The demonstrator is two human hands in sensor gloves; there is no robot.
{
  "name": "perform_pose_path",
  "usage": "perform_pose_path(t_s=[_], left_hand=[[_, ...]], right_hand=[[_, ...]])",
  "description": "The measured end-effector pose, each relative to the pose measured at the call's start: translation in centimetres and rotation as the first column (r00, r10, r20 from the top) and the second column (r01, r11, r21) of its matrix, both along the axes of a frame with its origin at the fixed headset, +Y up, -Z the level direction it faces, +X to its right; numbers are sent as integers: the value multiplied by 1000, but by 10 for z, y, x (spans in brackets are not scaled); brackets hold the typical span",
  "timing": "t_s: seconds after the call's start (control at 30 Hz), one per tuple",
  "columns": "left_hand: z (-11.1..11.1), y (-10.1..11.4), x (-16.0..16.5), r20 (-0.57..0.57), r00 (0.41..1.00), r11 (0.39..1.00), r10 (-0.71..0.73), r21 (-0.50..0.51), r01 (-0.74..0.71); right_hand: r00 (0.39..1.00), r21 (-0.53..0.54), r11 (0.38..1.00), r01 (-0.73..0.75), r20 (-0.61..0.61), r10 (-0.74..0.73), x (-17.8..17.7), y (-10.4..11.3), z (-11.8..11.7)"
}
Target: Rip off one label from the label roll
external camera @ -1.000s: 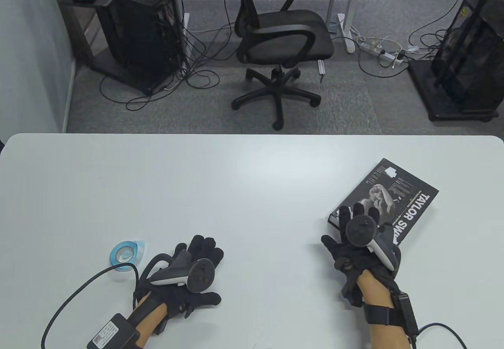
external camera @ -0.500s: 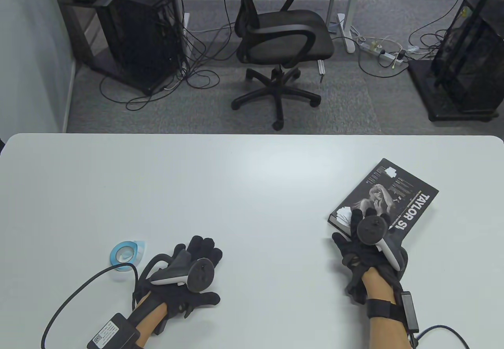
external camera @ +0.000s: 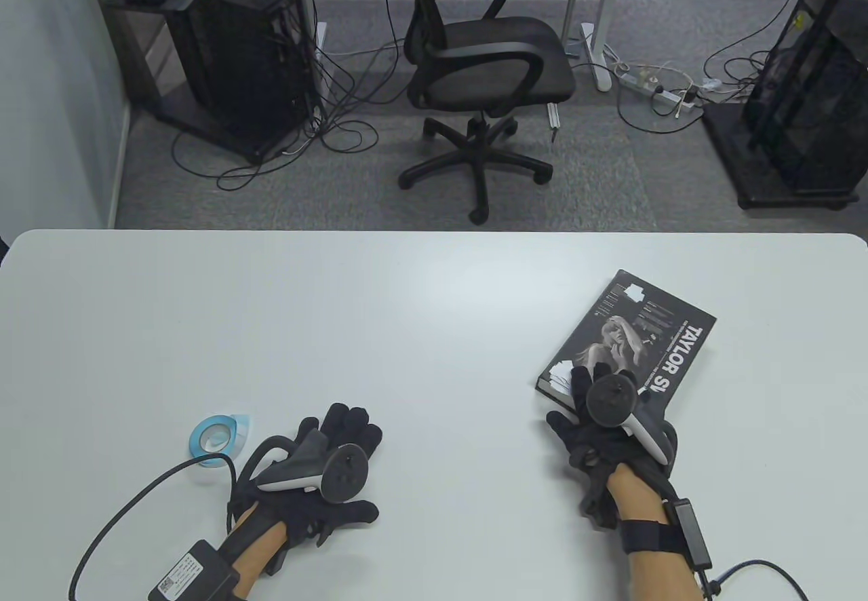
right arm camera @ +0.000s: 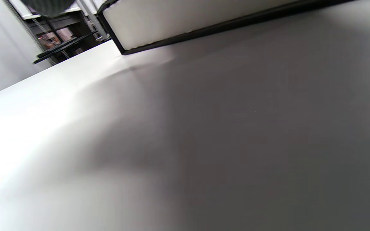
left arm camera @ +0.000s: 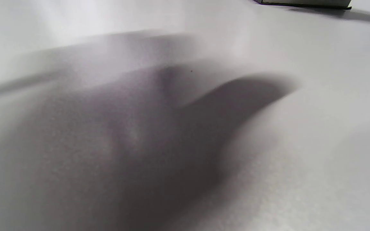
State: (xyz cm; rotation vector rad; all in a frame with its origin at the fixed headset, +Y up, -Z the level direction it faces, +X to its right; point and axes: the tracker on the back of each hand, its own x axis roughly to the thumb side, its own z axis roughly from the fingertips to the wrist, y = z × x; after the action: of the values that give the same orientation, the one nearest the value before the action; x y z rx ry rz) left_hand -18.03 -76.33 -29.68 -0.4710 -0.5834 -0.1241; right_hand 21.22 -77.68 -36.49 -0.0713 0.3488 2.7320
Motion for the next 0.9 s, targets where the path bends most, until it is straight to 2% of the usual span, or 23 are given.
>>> perform_pose_path(t_s=[0.33,0.5,0.9], left_hand=[[-2,5,-10,-34,999,1000,2,21,-1],[-2,11,-16,-57,998,996,-38,74,42],[0,18,-22,-82,997,996,-17,91,25]], right_hand=[[970,-56,996,63,-230,-74,-49,4,23],[937,-124,989,79,-329,-116,-79,9,40],[839,-201,978,49,-523,-150,-135,14,73]])
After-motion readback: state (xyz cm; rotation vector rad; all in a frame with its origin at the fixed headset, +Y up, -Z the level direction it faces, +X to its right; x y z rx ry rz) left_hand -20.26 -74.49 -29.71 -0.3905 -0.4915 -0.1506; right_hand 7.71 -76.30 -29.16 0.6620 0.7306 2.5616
